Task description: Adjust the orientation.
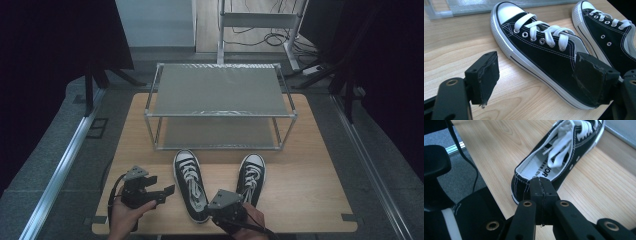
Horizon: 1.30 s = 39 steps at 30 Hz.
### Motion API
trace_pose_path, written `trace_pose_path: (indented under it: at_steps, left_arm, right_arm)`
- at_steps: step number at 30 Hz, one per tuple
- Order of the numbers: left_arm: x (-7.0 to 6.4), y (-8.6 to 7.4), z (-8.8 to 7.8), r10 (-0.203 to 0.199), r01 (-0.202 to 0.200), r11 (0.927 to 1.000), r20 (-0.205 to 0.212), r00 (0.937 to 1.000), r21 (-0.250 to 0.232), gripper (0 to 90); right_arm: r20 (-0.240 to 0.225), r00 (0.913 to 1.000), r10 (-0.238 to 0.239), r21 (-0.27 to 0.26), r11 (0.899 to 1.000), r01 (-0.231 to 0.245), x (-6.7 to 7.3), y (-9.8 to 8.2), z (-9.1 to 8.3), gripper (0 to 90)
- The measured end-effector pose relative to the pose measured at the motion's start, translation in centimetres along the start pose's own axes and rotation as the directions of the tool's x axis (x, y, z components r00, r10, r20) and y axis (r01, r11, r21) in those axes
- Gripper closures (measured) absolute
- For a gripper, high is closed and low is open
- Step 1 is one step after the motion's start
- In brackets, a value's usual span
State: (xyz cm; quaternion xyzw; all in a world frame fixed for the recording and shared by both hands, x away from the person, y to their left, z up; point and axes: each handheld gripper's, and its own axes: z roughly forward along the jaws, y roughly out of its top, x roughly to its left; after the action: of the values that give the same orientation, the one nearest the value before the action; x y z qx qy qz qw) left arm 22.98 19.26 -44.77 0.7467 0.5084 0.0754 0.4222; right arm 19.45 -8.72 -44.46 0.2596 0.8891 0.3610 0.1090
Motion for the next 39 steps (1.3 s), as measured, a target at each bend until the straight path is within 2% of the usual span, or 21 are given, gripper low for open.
trace_pose_path:
  at_steps: [6,9,15,17,19,24,28,29,30,33,34,38,39]
  left_arm:
    - [0.0,0.0,0.0,-0.001,0.001,1.0000,0.000,1.0000,0.001,21.0]
    - [0.0,0.0,-0.1,-0.001,0.001,1.0000,-0.002,1.0000,0.000,21.0]
    - [0.1,0.0,0.0,-0.003,0.003,1.0000,-0.001,1.0000,0.001,21.0]
    - [0.0,0.0,-0.1,-0.003,0.003,1.0000,-0.003,1.0000,0.003,21.0]
    - [0.0,0.0,-0.1,-0.003,0.003,1.0000,-0.001,1.0000,-0.001,21.0]
    - [0.4,0.0,-0.3,-0.014,0.014,0.9999,-0.007,0.9999,-0.003,21.0]
    - [0.8,-0.1,-0.5,-0.026,0.025,0.9997,-0.010,0.9996,-0.006,21.0]
    - [0.9,-0.1,-0.6,-0.027,0.027,0.9996,-0.008,0.9996,-0.009,21.0]
    - [1.1,-0.2,-0.7,-0.033,0.033,0.9994,-0.009,0.9994,-0.013,21.0]
    - [1.2,-0.2,-0.7,-0.037,0.036,0.9992,-0.012,0.9993,-0.015,21.1]
    - [1.2,-0.2,-0.7,-0.036,0.035,0.9993,-0.009,0.9993,-0.015,21.1]
    - [1.3,-0.1,-0.9,-0.032,0.032,0.9993,-0.009,0.9994,-0.019,21.0]
    - [1.2,-0.1,-1.0,-0.031,0.031,0.9993,-0.010,0.9995,-0.022,21.0]
  right_arm:
    - [-0.013,0.9999,-0.007,-0.016,1.000,0.007,1.1,0.4,0.7,89.9]
    - [-0.039,0.9992,0.003,-0.025,1.000,-0.004,1.3,0.6,1.0,89.9]
    - [-0.048,0.9989,0.002,-0.068,0.998,-0.005,2.3,0.7,1.7,89.9]
    - [-0.071,0.9974,0.010,-0.087,0.996,-0.016,2.6,0.7,2.1,89.9]
    - [-0.076,0.9971,0.012,-0.096,0.995,-0.020,2.7,0.8,2.3,89.9]
    - [-0.124,0.9911,0.048,-0.137,0.988,-0.065,2.9,1.2,3.5,89.7]
    - [-0.093,0.9943,0.052,-0.141,0.988,-0.065,2.8,1.4,4.4,89.6]
    - [-0.141,0.9844,0.104,-0.144,0.982,-0.125,2.2,1.4,4.8,89.7]
    - [-0.153,0.9812,0.117,-0.140,0.980,-0.139,2.0,1.4,4.9,89.7]
    - [-0.152,0.9803,0.126,-0.140,0.979,-0.148,2.0,1.4,5.3,89.9]
    - [-0.141,0.9824,0.122,-0.143,0.979,-0.143,2.1,1.4,5.3,89.9]
    - [-0.131,0.9828,0.130,-0.153,0.977,-0.150,2.1,1.2,4.4,89.4]
    - [-0.124,0.9845,0.125,-0.146,0.979,-0.142,2.2,1.0,4.2,89.2]
